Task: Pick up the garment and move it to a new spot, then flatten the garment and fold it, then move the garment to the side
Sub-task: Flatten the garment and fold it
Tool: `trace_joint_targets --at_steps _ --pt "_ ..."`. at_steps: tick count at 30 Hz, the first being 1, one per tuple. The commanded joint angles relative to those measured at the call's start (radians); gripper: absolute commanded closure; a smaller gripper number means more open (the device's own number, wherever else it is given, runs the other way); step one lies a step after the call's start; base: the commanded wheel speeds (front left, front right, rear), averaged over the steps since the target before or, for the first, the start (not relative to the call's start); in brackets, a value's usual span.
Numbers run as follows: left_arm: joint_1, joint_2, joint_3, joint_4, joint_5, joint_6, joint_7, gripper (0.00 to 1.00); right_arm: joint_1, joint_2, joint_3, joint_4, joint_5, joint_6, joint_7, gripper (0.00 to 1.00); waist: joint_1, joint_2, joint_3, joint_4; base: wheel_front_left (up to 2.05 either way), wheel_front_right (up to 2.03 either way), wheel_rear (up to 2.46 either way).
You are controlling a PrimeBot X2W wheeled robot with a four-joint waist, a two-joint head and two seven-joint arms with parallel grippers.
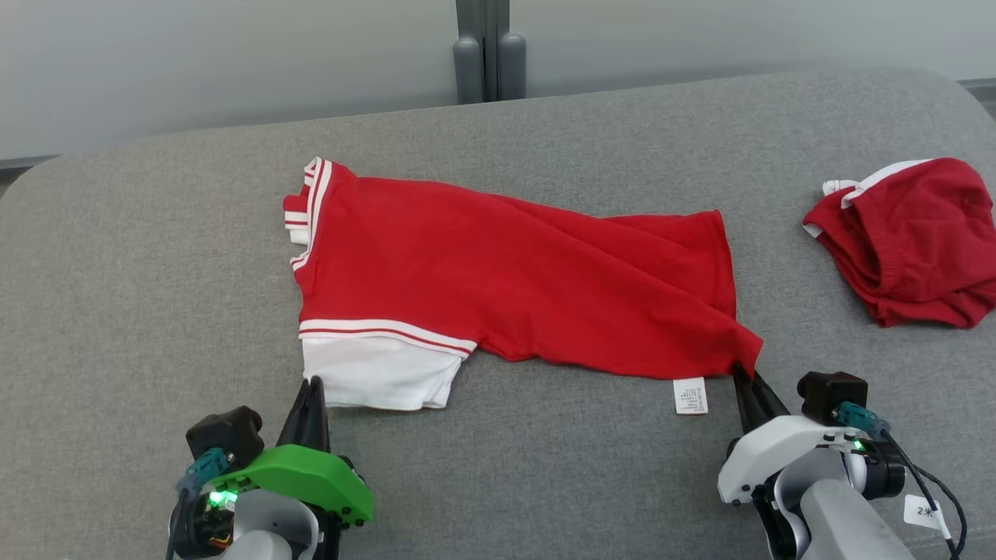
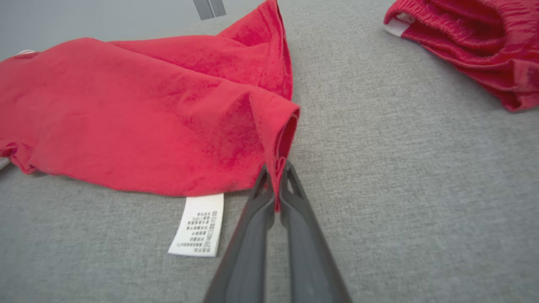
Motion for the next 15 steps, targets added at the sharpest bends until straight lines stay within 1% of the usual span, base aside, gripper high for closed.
trace_joint_targets --at_steps 1,3,6,12,15 --pt "0.012 0.009 0.001 -0.022 0.008 0.001 -0.007 1.0 0.021 -0.002 0.014 -0.025 0.015 -0.002 -0.003 1.0 0.0 -0.0001 -0.018 -0.01 0.0 0.0 0.0" --pt "0.013 0.015 0.002 -0.064 0.01 0.003 -0.01 1.0 0.035 -0.002 0.036 -0.076 0.028 -0.002 -0.003 1.0 0.0 -0.0001 -0.032 -0.018 0.0 0.0 0.0" --pt "0.008 0.029 0.008 -0.134 0.015 0.01 -0.013 1.0 0.055 -0.002 0.058 -0.157 0.016 -0.002 -0.003 1.0 0.0 -0.0001 -0.055 -0.029 0.0 0.0 0.0" --pt "-0.036 0.069 0.024 -0.306 0.036 0.027 0.002 1.0 0.083 -0.002 0.1 -0.366 0.004 -0.002 0.001 1.0 0.0 -0.0001 -0.109 -0.044 0.0 0.0 0.0" --pt "-0.074 0.096 0.037 -0.42 0.055 0.037 0.019 1.0 0.093 -0.008 0.104 -0.521 -0.008 -0.002 0.031 1.0 0.0 -0.0001 -0.129 -0.047 0.0 0.0 0.0"
